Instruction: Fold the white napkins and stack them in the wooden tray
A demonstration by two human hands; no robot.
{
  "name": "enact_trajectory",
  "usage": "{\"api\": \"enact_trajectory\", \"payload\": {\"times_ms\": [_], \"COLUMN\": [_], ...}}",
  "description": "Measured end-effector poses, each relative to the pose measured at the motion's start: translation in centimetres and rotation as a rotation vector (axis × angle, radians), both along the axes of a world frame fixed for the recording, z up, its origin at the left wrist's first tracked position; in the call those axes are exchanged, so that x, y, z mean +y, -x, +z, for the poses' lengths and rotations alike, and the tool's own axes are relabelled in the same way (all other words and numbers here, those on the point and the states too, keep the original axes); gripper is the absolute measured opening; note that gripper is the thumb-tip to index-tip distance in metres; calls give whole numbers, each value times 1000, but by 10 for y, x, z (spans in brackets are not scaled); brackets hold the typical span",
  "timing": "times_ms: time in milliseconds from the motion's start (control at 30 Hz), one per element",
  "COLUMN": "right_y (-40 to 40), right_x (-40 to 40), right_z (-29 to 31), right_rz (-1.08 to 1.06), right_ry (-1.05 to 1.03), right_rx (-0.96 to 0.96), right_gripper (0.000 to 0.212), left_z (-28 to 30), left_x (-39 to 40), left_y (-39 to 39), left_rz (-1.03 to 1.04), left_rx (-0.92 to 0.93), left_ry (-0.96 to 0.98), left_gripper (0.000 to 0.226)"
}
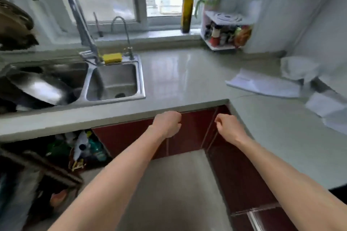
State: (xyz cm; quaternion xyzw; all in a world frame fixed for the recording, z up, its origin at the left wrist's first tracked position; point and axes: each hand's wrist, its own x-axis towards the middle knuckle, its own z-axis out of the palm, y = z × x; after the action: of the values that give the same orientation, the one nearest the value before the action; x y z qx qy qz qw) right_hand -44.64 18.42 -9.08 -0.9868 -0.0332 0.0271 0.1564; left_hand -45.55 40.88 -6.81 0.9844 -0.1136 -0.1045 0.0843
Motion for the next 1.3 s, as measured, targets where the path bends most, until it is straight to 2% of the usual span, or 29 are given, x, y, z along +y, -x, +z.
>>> {"api": "enact_trajectory", "payload": {"times_ms": [167, 300, 500, 667, 800, 867, 1133, 1233, 1300], "right_y": [-20, -42, -132, -234, -309, -337, -401, -402, -402], "right_x": [-129, -199, -260, -269, -269, -270, -282, -285, -289], "right_z": [-4, -15, -24, -23, -29, -34, -69, -72, -68], "right_rz": [-270, -452, -538, -418, -187, -70, 137, 109, 89], "right_ry": [37, 25, 26, 169, 360, 429, 465, 435, 417], "right_rx": [17, 44, 60, 168, 220, 242, 371, 396, 429], "right_gripper": [23, 24, 25, 31, 53, 58, 45, 35, 29], "left_z": [-2, -19, -44, -62, -73, -82, -111, -121, -122], "left_x": [-129, -207, -274, -286, -302, -307, -324, -320, -320], "left_y": [-86, -157, -280, -368, -414, -422, -441, -441, -447], "left_rz": [-256, -404, -485, -500, -482, -478, -386, -386, -392], "left_rx": [25, 12, 46, 164, 232, 258, 239, 238, 248], "left_ry": [18, 44, 35, 4, 43, 41, -34, -68, -46], "left_gripper": [25, 31, 48, 51, 51, 51, 47, 51, 43]}}
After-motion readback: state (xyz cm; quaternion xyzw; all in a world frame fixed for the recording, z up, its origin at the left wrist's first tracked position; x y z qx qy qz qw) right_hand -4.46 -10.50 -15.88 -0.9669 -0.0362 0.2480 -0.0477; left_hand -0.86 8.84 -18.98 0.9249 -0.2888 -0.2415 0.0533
